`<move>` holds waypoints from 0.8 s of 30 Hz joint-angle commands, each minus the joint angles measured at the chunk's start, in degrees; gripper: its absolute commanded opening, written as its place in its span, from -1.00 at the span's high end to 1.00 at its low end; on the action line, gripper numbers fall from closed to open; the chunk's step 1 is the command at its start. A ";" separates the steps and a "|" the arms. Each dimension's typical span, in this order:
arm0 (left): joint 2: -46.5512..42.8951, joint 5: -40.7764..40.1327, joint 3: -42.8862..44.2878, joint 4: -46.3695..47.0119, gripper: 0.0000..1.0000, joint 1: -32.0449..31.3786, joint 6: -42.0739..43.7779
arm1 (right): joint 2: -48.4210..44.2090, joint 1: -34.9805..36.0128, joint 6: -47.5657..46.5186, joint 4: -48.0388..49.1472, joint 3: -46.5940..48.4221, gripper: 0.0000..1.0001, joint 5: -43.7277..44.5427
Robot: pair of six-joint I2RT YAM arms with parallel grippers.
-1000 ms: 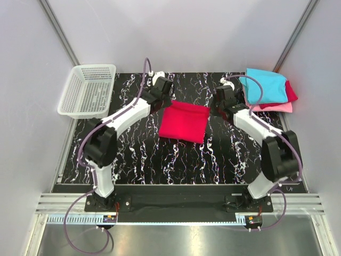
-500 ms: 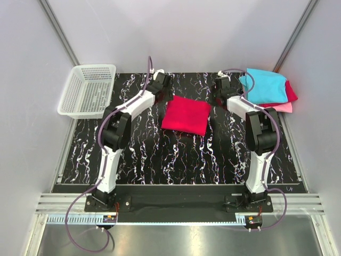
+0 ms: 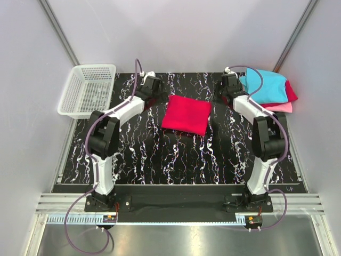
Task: Fold and stack the t-shirts
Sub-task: Fold the tshirt
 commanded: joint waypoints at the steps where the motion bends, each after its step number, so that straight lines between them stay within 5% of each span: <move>1: -5.66 5.65 -1.23 4.77 -0.72 -2.05 0.33 | -7.13 2.87 1.30 -1.68 -2.21 0.23 0.64; 11: -0.75 9.88 3.33 -5.94 -0.45 -8.11 -2.66 | -6.44 10.26 6.05 -4.06 -9.24 0.46 -2.24; 24: 5.50 1.89 2.73 -15.27 -0.51 -9.87 -5.65 | -4.23 13.61 10.53 -2.83 -17.94 0.51 -2.24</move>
